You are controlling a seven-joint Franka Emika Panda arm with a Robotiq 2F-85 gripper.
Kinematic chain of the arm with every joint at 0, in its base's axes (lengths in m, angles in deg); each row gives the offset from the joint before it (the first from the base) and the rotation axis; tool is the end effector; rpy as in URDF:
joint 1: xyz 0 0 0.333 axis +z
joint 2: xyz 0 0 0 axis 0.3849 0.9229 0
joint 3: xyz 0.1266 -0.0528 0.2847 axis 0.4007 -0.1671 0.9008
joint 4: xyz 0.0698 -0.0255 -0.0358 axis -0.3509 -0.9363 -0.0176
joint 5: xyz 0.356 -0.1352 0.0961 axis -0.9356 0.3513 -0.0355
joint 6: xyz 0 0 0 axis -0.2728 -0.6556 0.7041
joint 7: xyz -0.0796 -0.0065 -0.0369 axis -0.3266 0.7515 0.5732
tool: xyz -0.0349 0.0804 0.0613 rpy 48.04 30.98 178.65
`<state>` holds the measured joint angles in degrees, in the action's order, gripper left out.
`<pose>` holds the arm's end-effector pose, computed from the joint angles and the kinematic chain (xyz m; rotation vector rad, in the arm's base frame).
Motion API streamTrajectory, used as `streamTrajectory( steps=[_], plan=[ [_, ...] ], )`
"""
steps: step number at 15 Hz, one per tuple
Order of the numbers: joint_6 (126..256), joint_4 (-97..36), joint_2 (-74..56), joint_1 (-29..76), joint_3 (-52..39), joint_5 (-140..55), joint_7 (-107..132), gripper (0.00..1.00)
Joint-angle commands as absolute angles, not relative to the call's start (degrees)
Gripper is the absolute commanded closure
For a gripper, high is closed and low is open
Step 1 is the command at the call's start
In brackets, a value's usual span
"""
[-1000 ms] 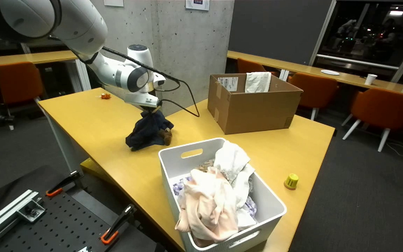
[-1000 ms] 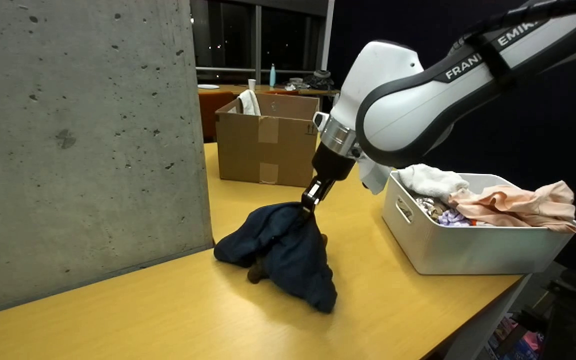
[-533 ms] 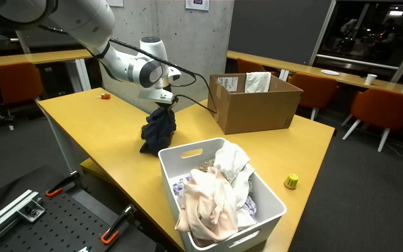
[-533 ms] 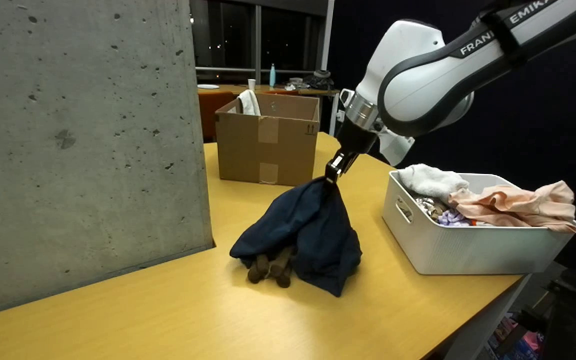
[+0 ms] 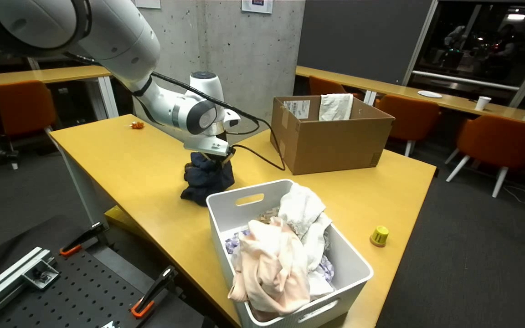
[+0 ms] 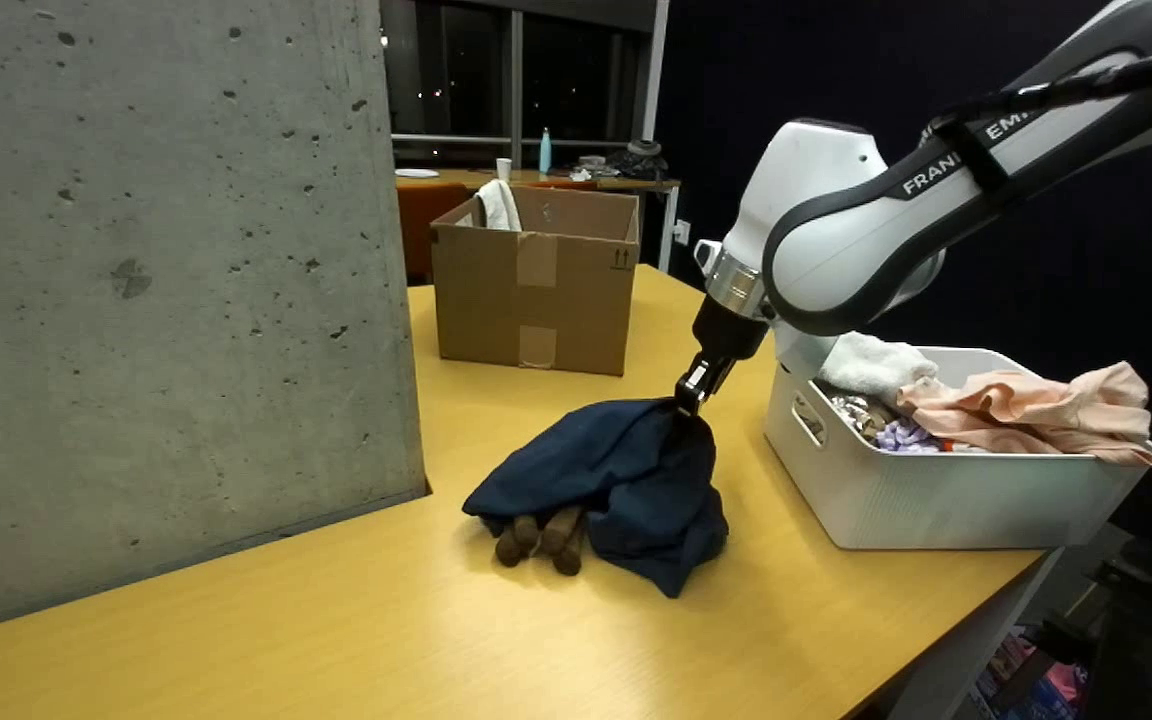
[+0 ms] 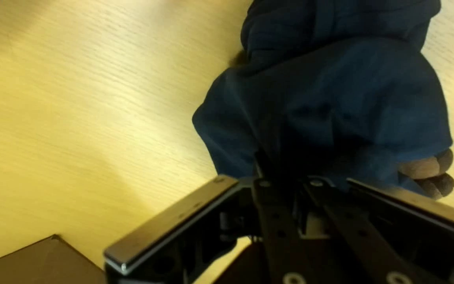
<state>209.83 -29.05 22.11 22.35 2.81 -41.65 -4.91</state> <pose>0.7128 0.0527 0.1670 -3.0695 -0.5200 -0.3901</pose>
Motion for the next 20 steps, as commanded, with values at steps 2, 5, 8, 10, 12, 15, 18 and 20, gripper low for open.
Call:
streamTrajectory(
  steps=[2,5,8,10,12,15,18,20],
  plan=[
    [210.1,-29.4,20.7,23.4,1.7,-40.9,-3.6,0.49],
    [210.0,-31.3,17.5,24.6,1.8,-40.6,-2.9,0.28],
    [209.4,-32.2,15.2,26.2,3.5,-41.1,-3.1,0.06],
    [209.4,-31.0,15.8,27.6,4.4,-41.0,-3.6,0.0],
    [208.9,-29.1,17.7,28.8,5.3,-40.6,-4.8,0.0],
    [206.9,-26.4,20.9,30.0,7.5,-41.0,-6.8,0.0],
    [204.4,-22.5,24.9,31.6,8.0,-40.5,-7.8,0.0],
    [202.2,-19.4,27.6,32.5,7.6,-40.2,-8.1,0.0]
  ],
)
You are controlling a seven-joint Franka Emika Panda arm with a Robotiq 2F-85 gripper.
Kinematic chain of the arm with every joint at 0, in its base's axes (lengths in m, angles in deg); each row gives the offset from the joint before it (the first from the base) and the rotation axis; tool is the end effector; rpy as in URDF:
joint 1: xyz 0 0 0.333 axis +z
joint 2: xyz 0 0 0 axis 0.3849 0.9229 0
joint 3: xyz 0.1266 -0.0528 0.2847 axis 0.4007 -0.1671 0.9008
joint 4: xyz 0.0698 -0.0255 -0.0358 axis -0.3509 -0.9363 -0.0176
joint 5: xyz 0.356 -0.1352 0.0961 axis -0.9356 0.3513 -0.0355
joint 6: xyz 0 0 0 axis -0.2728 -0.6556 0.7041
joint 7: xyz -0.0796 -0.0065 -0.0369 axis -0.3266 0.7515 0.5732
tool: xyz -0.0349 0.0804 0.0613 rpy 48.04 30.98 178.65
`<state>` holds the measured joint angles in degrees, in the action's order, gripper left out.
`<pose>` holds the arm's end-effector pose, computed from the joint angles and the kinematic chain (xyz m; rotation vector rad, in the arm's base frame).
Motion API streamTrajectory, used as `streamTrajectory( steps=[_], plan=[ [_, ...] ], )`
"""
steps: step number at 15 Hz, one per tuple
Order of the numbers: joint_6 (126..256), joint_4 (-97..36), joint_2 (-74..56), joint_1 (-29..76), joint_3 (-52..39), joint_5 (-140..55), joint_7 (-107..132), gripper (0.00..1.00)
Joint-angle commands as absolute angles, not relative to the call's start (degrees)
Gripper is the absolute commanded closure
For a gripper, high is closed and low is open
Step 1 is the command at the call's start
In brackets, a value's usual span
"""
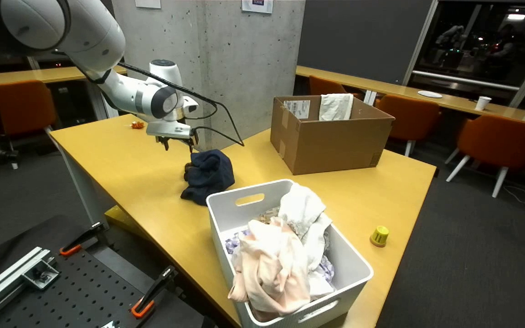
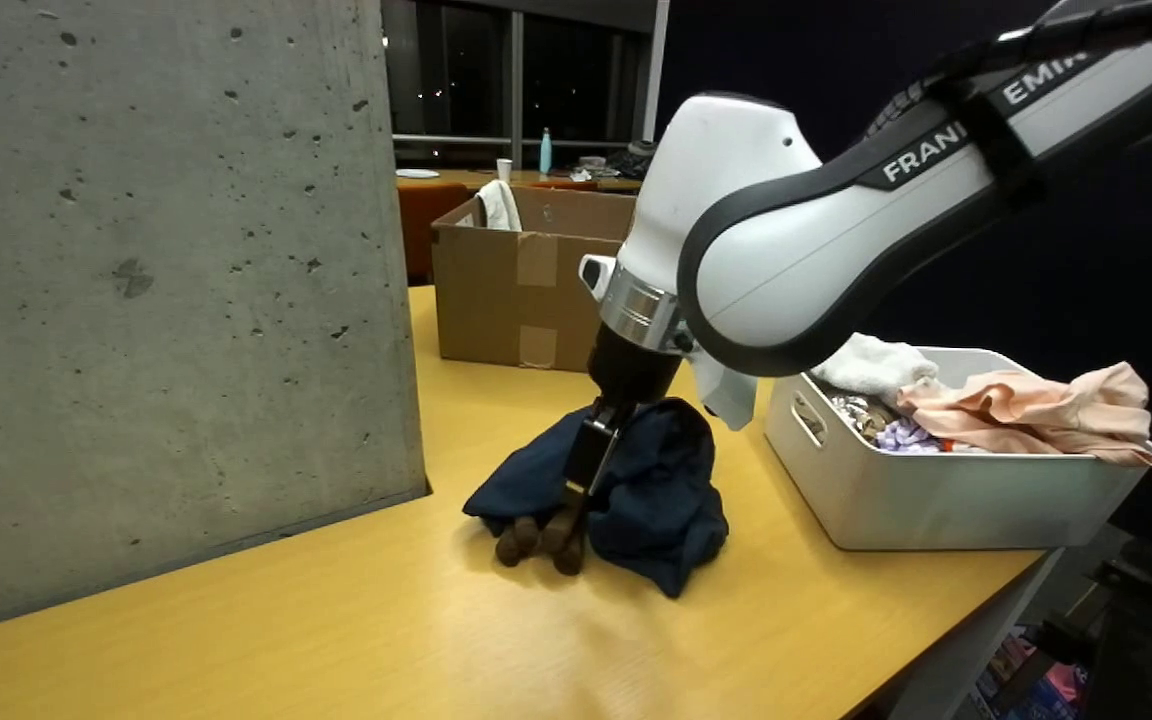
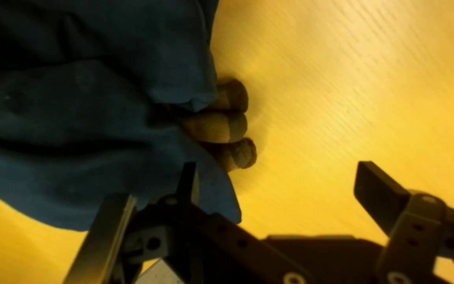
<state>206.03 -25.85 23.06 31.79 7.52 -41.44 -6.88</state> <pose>0.6919 0.2169 0.1766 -2.9103 -0.8724 -0.3473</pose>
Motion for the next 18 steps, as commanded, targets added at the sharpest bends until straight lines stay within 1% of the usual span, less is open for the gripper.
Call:
streamTrajectory(
  steps=[1,10,18],
  plan=[
    [201.3,-17.8,28.8,32.8,7.2,-40.0,-8.3,0.0],
    [194.3,-4.8,37.7,33.3,4.9,-39.2,-8.3,0.0],
    [191.3,-3.3,37.9,33.7,1.4,-38.1,-6.0,0.0]
  ],
)
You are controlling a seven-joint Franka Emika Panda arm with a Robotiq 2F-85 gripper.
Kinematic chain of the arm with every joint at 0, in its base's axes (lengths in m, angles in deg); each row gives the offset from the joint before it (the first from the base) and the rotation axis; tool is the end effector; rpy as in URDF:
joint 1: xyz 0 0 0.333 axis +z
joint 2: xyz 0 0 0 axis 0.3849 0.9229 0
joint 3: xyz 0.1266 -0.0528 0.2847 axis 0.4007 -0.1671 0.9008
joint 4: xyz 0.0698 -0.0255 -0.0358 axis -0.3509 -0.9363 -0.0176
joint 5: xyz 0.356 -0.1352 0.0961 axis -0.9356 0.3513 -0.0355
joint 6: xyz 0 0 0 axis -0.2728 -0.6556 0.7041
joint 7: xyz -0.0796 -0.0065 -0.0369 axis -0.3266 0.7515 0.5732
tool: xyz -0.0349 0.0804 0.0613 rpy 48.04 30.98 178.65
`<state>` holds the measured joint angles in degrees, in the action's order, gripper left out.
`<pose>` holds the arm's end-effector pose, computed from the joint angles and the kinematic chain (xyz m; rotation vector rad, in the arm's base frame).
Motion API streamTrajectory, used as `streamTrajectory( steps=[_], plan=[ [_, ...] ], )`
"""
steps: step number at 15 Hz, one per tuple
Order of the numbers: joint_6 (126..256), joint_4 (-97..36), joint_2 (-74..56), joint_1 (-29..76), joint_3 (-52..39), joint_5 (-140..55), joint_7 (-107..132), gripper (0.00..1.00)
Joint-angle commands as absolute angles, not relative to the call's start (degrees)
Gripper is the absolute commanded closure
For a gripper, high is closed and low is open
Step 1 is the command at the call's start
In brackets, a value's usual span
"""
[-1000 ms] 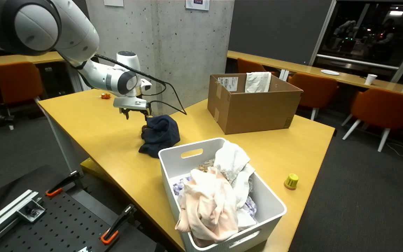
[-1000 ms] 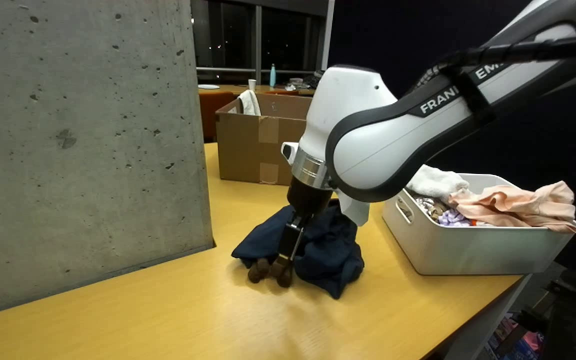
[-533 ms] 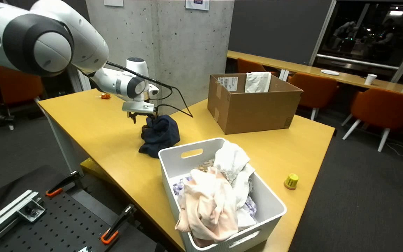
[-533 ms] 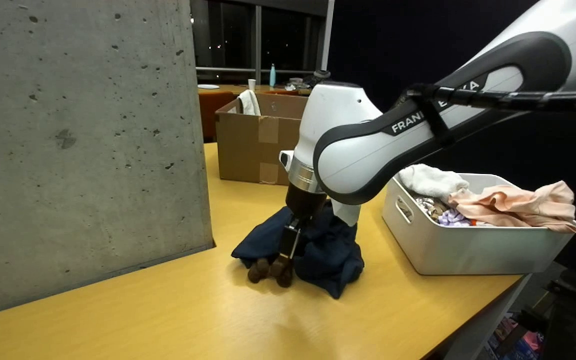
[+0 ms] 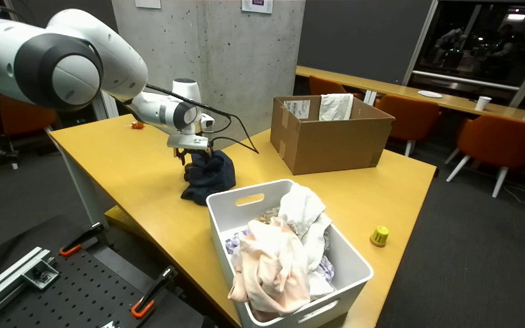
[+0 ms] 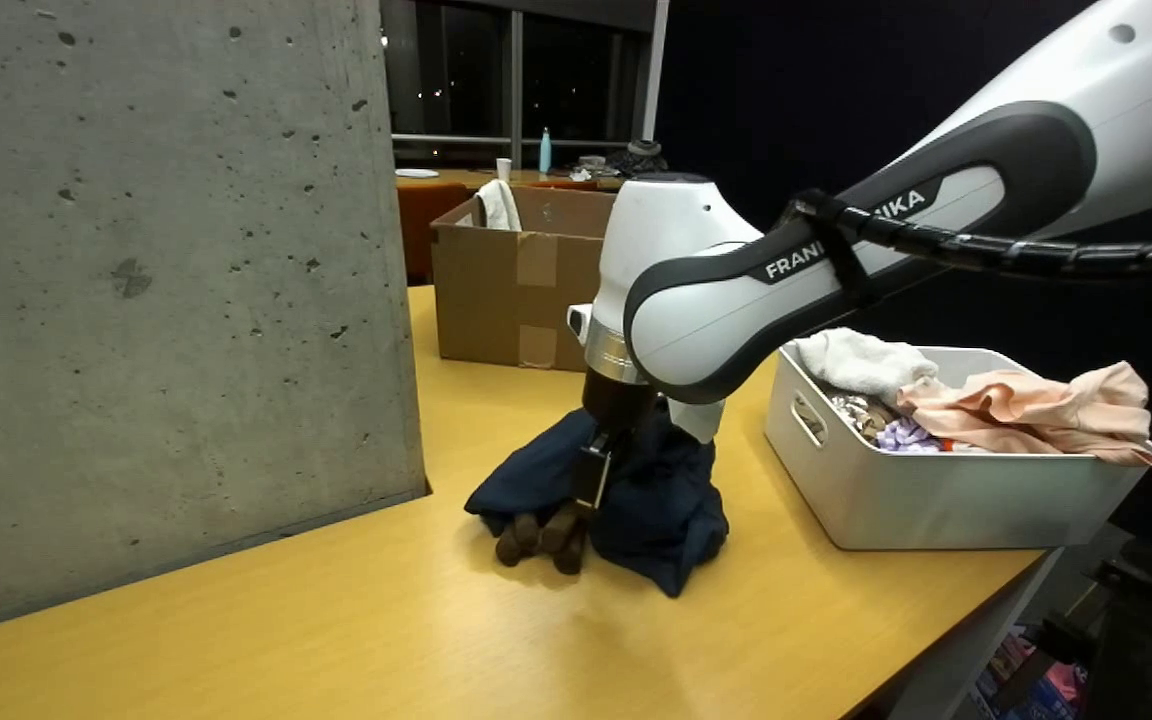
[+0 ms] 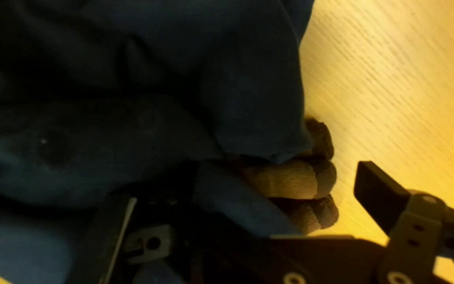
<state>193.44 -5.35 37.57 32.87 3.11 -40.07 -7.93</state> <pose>0.7400 0.1844 0.1170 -3.0031 -0.8748 -0.1673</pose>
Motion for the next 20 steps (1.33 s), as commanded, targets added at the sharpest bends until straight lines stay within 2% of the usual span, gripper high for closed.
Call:
streamTrajectory(
  steps=[1,11,12,13,20],
  plan=[
    [191.2,-3.7,37.4,33.7,1.2,-38.1,-5.5,0.0],
    [192.5,-8.3,37.0,33.4,1.3,-38.1,-3.6,0.0],
    [192.6,-8.6,36.9,33.3,1.3,-38.1,-3.6,0.25],
    [192.7,-9.0,36.7,33.4,1.3,-38.1,-3.6,0.26],
    [193.3,-9.9,36.0,33.0,1.1,-38.1,-3.5,0.8]
  ],
)
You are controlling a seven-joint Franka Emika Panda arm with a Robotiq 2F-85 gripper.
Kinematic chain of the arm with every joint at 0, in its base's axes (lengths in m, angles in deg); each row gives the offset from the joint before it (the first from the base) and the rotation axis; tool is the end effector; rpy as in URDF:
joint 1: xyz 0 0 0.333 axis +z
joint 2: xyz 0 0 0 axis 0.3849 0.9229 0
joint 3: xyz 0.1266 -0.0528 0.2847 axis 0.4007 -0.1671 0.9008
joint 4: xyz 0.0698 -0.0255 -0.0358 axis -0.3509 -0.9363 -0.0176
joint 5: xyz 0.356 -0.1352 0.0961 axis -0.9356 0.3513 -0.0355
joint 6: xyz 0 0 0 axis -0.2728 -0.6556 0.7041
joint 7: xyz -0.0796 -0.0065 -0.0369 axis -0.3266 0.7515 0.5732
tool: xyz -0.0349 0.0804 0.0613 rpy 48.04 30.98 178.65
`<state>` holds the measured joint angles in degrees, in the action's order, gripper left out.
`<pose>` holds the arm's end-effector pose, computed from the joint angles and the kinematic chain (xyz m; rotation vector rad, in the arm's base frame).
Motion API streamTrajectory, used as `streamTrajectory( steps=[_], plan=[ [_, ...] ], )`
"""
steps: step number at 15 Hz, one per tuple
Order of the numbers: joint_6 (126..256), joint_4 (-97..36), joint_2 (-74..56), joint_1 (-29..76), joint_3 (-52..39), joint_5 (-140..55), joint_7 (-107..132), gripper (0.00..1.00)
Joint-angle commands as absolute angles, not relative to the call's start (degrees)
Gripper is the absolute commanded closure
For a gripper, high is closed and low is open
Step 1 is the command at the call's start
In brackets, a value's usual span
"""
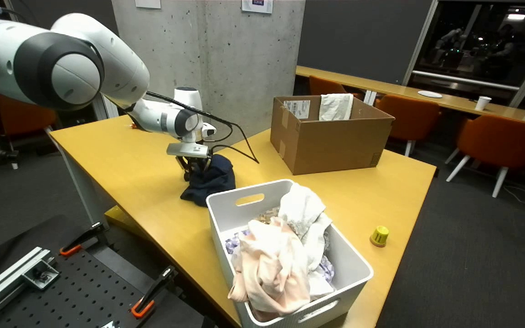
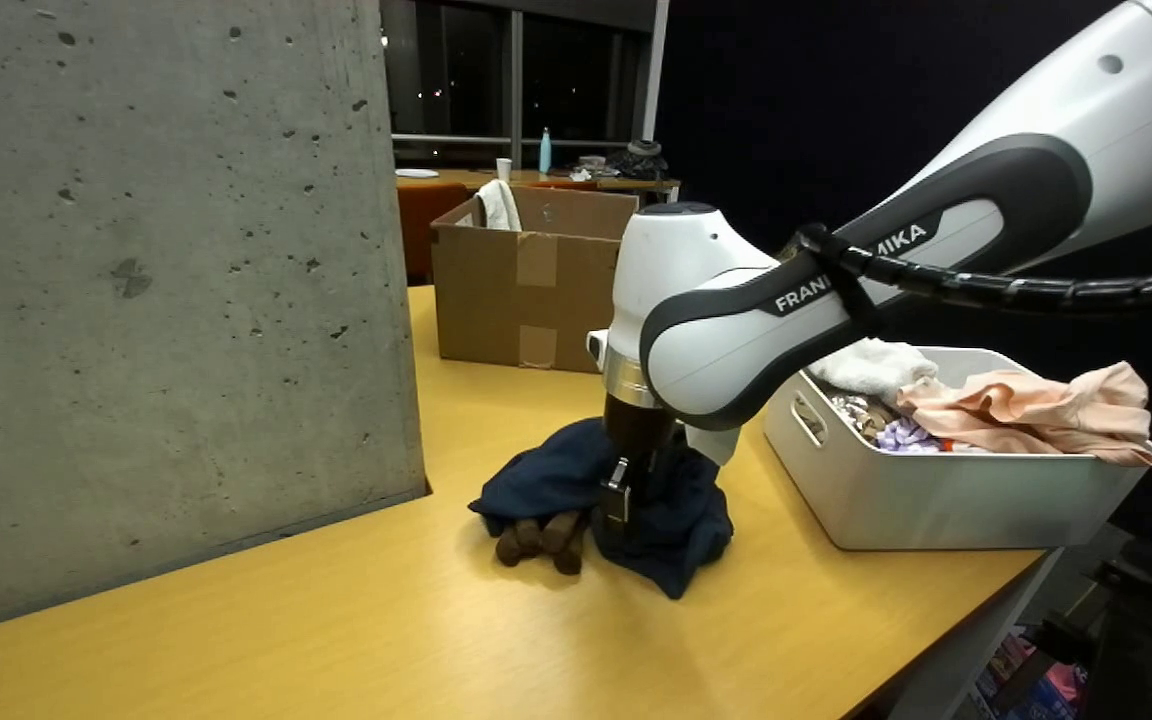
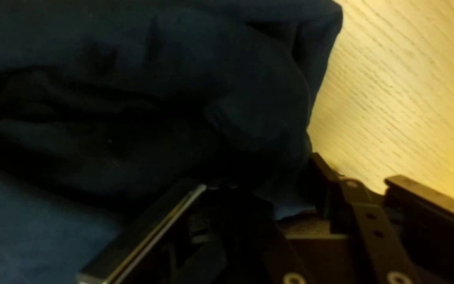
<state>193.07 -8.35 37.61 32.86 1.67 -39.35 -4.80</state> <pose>0.7266 0.1689 0.0922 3.0206 0.7943 0.0715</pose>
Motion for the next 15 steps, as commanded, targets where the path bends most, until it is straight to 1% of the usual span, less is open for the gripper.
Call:
streamTrajectory(
  steps=[1,2,3,4,9,15],
  plan=[
    [193.3,-10.0,35.7,32.9,1.1,-38.2,-3.5,0.87],
    [193.3,-10.0,35.4,32.8,1.1,-38.2,-3.4,0.95],
    [193.0,-9.9,35.0,32.9,1.0,-38.2,-3.3,0.99],
    [192.8,-9.7,34.6,33.0,0.9,-38.2,-3.2,1.0],
    [191.5,-7.5,31.9,34.0,1.0,-38.0,-2.6,0.99],
    [190.4,-4.1,30.8,37.6,1.4,-37.5,-1.6,0.99]
  ],
)
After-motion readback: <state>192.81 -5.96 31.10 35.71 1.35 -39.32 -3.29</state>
